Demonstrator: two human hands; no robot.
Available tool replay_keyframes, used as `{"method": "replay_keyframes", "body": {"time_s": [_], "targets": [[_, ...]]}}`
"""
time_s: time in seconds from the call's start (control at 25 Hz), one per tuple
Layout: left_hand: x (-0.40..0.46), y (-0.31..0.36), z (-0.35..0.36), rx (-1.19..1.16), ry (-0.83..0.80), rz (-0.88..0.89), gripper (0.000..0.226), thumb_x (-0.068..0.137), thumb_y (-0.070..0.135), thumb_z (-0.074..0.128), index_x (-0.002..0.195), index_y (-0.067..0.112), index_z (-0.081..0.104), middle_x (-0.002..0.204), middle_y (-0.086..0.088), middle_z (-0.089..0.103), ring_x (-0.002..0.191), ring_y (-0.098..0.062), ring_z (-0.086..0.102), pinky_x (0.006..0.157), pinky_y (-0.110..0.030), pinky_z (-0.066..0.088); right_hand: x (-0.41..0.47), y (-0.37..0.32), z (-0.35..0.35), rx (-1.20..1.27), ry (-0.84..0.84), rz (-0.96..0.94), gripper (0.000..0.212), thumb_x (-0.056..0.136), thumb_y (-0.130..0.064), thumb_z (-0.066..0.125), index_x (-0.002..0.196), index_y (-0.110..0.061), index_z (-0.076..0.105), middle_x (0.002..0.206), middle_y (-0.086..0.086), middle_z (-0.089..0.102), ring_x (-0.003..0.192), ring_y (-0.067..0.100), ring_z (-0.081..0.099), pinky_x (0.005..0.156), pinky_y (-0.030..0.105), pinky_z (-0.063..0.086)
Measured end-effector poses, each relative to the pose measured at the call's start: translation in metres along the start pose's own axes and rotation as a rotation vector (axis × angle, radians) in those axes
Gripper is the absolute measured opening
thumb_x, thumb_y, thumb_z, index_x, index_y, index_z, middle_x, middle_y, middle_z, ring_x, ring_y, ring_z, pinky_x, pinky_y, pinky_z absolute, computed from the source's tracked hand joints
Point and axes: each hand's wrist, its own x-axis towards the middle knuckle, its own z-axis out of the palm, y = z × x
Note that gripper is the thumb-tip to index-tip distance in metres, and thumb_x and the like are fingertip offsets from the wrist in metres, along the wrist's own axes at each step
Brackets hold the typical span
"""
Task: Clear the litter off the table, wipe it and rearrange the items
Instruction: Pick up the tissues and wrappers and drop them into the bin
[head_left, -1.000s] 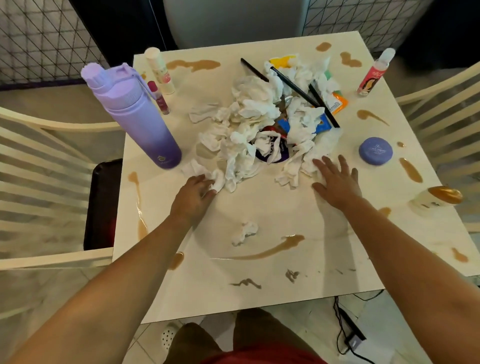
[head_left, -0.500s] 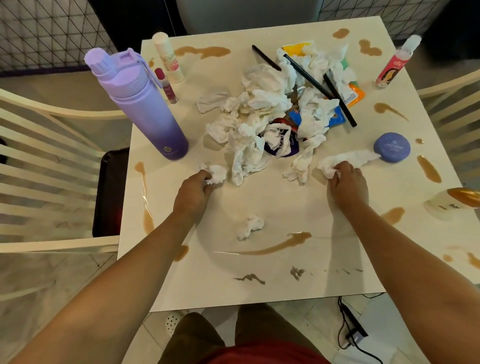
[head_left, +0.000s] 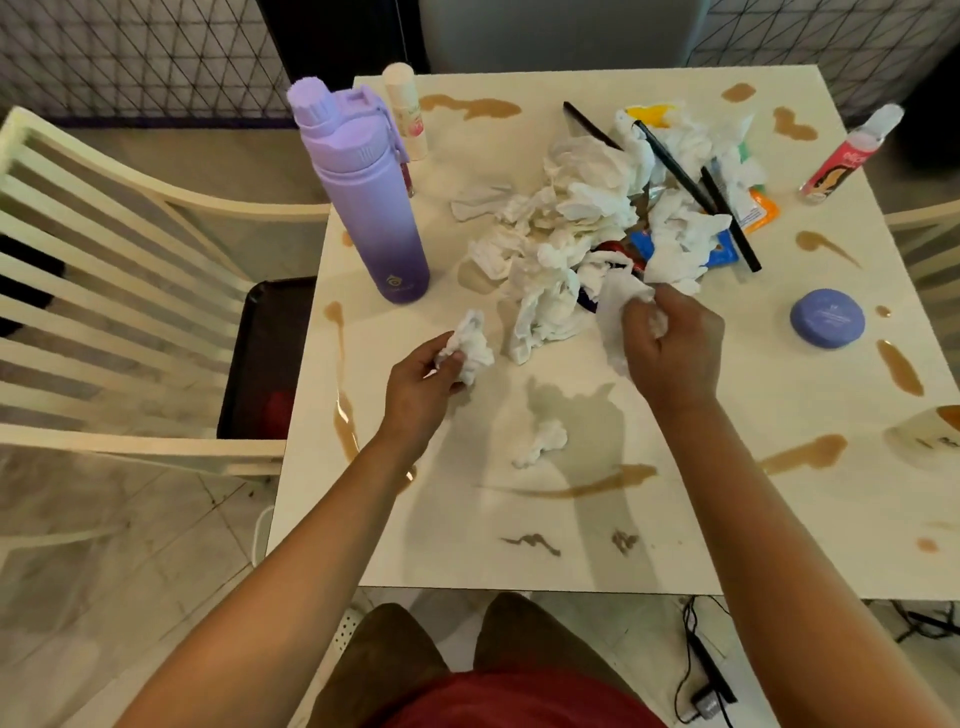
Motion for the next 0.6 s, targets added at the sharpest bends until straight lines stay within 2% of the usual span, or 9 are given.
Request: {"method": "replay_keyframes", "body": {"time_s": [0.08,0.2,0.28,0.36,0.4,0.48,0.52,0.6], "targets": [[-0.011,0.004,-0.015,-0.088,0.021,-0.025,0.025,0.095,0.010,0.048,0.112,0.025,0.059,0.094,0.005,0.066,0.086,-0.012,0.062,0.075,-0.020,0.054,-0.012,-0.038,0.024,0.124,-0.042,-0.040,0.033,0.077,-0.025,0.050,0.050,-0.014,0.033,0.045,-0.009,0.024,0.050,0.012,0.029,0.048,0.020,0.022],[-0.023,0.005,-0.050,-0.123,0.071,-0.050,0.025,0.096,0.009,0.046,0.112,0.024,0.058,0.096,0.003,0.065,0.088,-0.013,0.062,0.080,-0.027,0.053,-0.038,-0.083,0.067,0.262,-0.135,-0.002,0.037,0.071,-0.012,0.058,0.049,-0.025,0.031,0.046,-0.012,0.028,0.048,0.007,0.034,0.049,0.013,0.024],[-0.030,0.001,-0.082,-0.161,0.142,-0.053,0.024,0.095,0.008,0.048,0.113,0.020,0.058,0.094,0.001,0.065,0.085,-0.013,0.062,0.081,-0.030,0.053,-0.059,-0.104,0.098,0.278,-0.156,-0.035,0.025,0.066,-0.001,0.059,0.052,-0.014,0.043,0.057,-0.006,0.040,0.055,0.004,0.037,0.054,0.008,0.029],[-0.039,-0.006,-0.124,-0.176,0.224,-0.062,0.024,0.094,0.009,0.050,0.116,0.015,0.058,0.092,0.003,0.065,0.084,-0.013,0.063,0.077,-0.027,0.055,-0.083,-0.129,0.130,0.319,-0.226,-0.073,0.004,0.066,0.003,0.056,0.066,-0.001,0.057,0.078,0.003,0.048,0.070,0.002,0.044,0.068,0.001,0.035],[-0.045,-0.011,-0.147,-0.175,0.257,-0.075,0.023,0.094,0.010,0.051,0.116,0.014,0.058,0.093,0.003,0.065,0.085,-0.012,0.063,0.074,-0.023,0.056,-0.096,-0.144,0.145,0.347,-0.283,-0.051,0.009,0.068,0.002,0.056,0.076,0.001,0.062,0.087,0.003,0.051,0.078,0.007,0.052,0.075,0.000,0.038],[-0.057,-0.025,-0.193,-0.212,0.316,-0.109,0.023,0.094,0.010,0.050,0.115,0.013,0.058,0.099,-0.002,0.064,0.086,-0.011,0.063,0.071,-0.020,0.056,-0.126,-0.176,0.172,0.355,-0.401,0.039,0.016,0.078,-0.001,0.059,0.092,-0.003,0.065,0.098,-0.004,0.055,0.088,0.012,0.060,0.084,0.009,0.046],[-0.063,-0.034,-0.216,-0.243,0.339,-0.125,0.023,0.094,0.009,0.050,0.116,0.012,0.058,0.103,-0.004,0.062,0.087,-0.012,0.062,0.071,-0.020,0.056,-0.141,-0.194,0.183,0.341,-0.449,0.086,0.016,0.081,-0.002,0.060,0.095,-0.007,0.065,0.098,-0.007,0.056,0.086,0.007,0.060,0.081,0.009,0.047],[-0.077,-0.051,-0.255,-0.293,0.369,-0.147,0.027,0.095,0.007,0.048,0.120,0.009,0.057,0.107,-0.006,0.062,0.089,-0.013,0.062,0.074,-0.023,0.056,-0.166,-0.221,0.202,0.309,-0.506,0.099,0.013,0.084,-0.003,0.058,0.094,-0.009,0.063,0.088,-0.006,0.057,0.073,0.002,0.055,0.068,-0.001,0.039]]}}
